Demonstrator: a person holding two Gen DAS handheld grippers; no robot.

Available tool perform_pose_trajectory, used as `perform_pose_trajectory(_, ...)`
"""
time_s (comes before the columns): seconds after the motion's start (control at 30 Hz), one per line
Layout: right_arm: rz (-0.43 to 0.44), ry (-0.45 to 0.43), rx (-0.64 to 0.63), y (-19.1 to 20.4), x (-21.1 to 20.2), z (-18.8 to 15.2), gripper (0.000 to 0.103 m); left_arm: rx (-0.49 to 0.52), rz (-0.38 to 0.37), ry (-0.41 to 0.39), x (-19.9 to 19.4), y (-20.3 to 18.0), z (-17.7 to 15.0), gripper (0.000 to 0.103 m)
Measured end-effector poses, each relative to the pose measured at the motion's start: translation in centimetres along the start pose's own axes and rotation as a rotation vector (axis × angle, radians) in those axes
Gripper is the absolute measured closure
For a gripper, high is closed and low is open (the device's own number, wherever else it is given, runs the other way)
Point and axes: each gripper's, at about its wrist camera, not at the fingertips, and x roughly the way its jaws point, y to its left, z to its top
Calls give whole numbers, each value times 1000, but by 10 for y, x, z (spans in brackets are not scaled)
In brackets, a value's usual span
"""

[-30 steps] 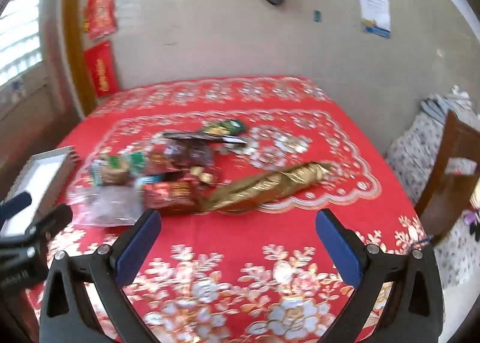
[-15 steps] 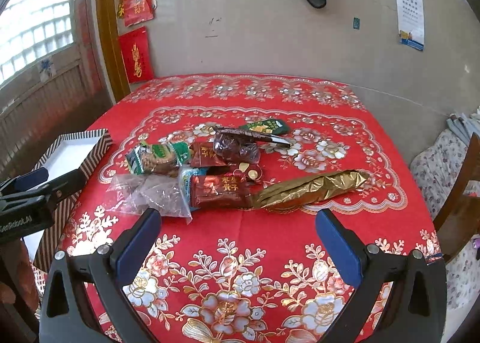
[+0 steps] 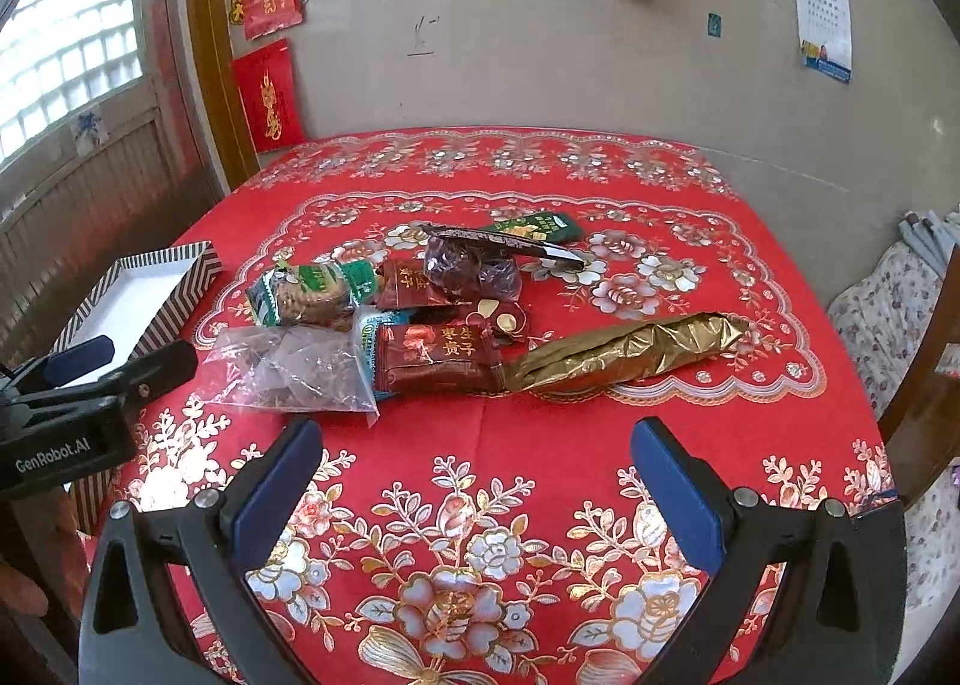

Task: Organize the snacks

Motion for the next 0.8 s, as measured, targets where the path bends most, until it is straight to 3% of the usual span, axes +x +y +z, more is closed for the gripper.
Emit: perform_pose_trajectory(0.8, 3, 21, -20, 7, 8, -2, 0, 31, 22, 5, 4, -6, -2, 0)
